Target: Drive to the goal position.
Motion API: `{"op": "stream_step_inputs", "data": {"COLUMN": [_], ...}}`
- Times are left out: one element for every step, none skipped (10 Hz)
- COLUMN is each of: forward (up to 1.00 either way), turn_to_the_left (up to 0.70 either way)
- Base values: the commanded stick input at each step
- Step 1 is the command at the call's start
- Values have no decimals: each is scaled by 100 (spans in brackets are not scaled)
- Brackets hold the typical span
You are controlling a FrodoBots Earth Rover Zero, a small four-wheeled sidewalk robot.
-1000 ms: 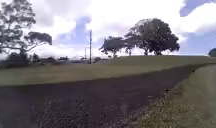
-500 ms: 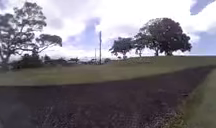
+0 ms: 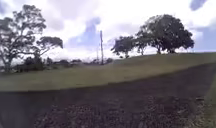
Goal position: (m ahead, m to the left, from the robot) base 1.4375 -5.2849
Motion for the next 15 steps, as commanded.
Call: {"op": "stream_step_inputs", "data": {"forward": [50,50,50,50,50,50,50,50,50,50,50,50,50,31,5], "turn_to_the_left": [0,0,0,0,0,0,0,0,0,0,0,0,0,0,0]}}
